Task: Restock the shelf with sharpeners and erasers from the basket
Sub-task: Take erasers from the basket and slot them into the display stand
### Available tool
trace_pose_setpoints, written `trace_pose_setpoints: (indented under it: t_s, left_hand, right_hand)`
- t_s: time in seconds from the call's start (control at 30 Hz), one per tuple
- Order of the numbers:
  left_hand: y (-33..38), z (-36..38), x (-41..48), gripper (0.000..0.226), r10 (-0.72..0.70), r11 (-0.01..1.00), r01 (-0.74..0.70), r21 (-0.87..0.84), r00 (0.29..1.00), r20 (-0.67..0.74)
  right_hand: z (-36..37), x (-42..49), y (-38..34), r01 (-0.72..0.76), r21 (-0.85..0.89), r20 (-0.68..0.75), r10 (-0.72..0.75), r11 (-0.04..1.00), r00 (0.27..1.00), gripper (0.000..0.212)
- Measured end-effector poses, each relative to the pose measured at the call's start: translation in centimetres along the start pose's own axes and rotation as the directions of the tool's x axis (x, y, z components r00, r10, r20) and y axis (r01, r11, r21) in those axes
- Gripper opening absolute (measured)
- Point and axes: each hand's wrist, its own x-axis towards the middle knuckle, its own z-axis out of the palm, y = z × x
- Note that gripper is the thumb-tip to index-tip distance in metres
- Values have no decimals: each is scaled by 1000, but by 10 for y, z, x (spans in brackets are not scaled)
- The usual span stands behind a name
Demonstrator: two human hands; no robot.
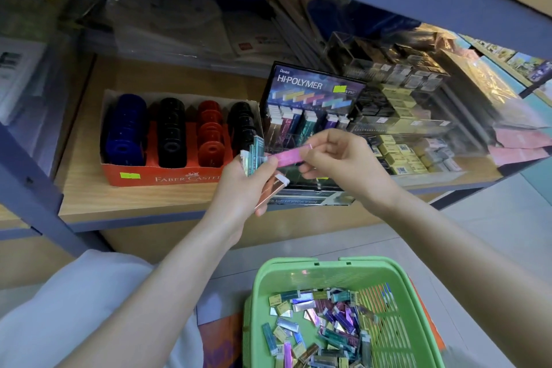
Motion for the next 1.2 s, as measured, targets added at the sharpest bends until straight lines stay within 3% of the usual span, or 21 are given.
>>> trace_pose_setpoints:
  t_s: [0.07,0.13,0.2,0.27,0.37,0.53,0.63,0.83,0.97,1.2]
  left_hand:
    - [1,-1,0,17,36,999,-36,34,999,-5]
    - [3,1,-1,19,66,996,-67,58,998,13]
    - [4,2,-3,22,71,996,-73,57,997,34]
    - [6,3,-4,21,63,997,-64,40,997,41]
    - [8,2,-3,20,25,1000,-25,6,999,27]
    - [12,-1,-2,8,-81,991,82,-102,997,16]
    - [14,-2,-3,15,-64,994,66,-88,998,28]
    - [14,-4,-4,20,11,998,-11,-57,1000,1]
    - [16,-5,-3,16,14,998,-14,-67,1000,2]
    - [16,-6,-1,22,-38,994,34,-103,999,-37]
  right_hand:
    - [-4,-2,4,20,-184,50,-11,983,999,8]
    - [-4,-3,8,106,-439,152,-43,892,987,17]
    - [1,-5,8,195,-515,230,-85,834,970,14]
    - [5,-3,7,239,-525,236,-130,817,963,6]
    - [1,10,5,193,-552,113,-157,811,981,3]
    - [-11,41,2,100,-296,-195,-163,950,967,19]
    - [-8,60,2,124,-255,-277,-196,959,941,12]
    - [4,79,8,179,-395,-186,-269,901,945,2]
    - [-1,83,4,241,-569,-112,-364,786,925,5]
    - [-5,91,-6,251,-503,2,-290,827,957,8]
